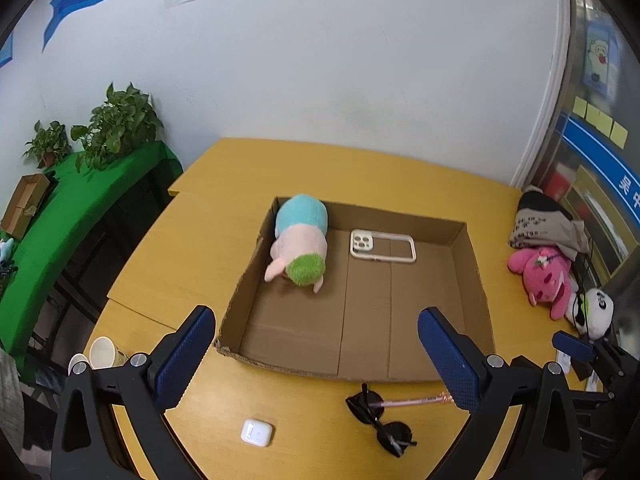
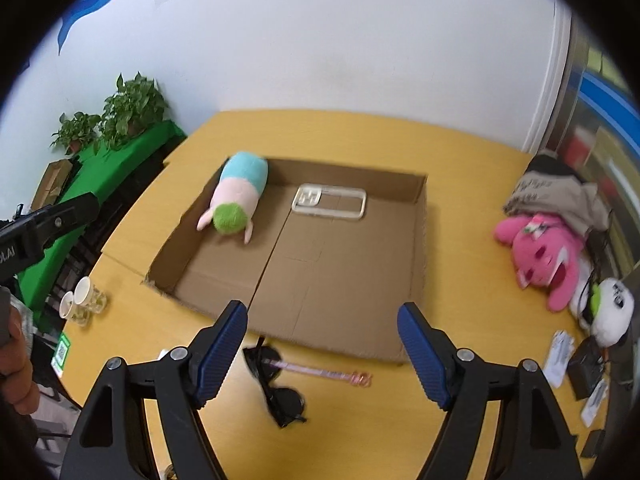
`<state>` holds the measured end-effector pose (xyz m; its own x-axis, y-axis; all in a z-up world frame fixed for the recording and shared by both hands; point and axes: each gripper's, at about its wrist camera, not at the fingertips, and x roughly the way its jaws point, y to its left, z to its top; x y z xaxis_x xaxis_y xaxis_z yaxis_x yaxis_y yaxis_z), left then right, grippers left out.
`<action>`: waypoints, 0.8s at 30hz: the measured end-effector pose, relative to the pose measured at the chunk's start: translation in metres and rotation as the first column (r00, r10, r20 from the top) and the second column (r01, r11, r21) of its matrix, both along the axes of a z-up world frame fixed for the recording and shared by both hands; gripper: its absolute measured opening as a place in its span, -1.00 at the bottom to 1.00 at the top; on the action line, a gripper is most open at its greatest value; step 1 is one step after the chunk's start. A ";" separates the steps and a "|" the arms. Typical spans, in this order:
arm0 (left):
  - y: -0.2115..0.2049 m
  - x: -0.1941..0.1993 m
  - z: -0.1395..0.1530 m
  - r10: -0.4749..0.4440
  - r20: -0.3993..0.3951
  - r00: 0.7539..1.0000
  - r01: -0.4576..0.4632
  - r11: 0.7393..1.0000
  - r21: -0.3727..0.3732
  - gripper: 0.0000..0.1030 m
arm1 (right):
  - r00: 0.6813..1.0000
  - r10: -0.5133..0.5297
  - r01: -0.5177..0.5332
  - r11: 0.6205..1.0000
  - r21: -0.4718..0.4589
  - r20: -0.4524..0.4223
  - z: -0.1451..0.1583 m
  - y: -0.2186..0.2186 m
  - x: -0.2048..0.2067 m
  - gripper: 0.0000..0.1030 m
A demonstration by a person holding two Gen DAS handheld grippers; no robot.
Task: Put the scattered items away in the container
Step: 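Lower the right gripper toward the black sunglasses beside the box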
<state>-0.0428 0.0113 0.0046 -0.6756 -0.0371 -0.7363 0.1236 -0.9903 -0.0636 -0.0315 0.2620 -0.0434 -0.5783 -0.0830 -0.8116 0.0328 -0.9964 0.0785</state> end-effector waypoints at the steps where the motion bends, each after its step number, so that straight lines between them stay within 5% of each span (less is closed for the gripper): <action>1: -0.001 0.000 -0.007 -0.016 0.022 1.000 0.015 1.000 0.009 0.99 | 1.000 0.002 -0.002 1.000 -0.011 0.021 -0.005 0.000 0.001 0.50; 5: -0.005 -0.001 -0.044 -0.085 0.140 0.987 0.073 0.994 0.086 0.99 | 0.999 0.026 -0.023 0.998 -0.063 0.044 -0.027 0.001 0.014 0.50; 10: -0.009 -0.009 -0.095 -0.155 0.278 0.948 0.095 0.971 0.219 0.99 | 0.990 0.050 -0.052 0.999 0.009 0.134 -0.074 -0.009 0.035 0.48; 17: 0.000 -0.031 -0.170 -0.245 0.427 0.870 0.083 0.928 0.364 0.98 | 0.954 0.144 -0.149 0.989 -0.001 0.262 -0.150 -0.038 0.051 -0.19; 24: 0.012 -0.048 -0.230 -0.279 0.504 0.817 0.038 0.899 0.436 0.98 | 0.939 0.213 -0.232 0.972 0.040 0.270 -0.199 -0.064 0.042 -0.19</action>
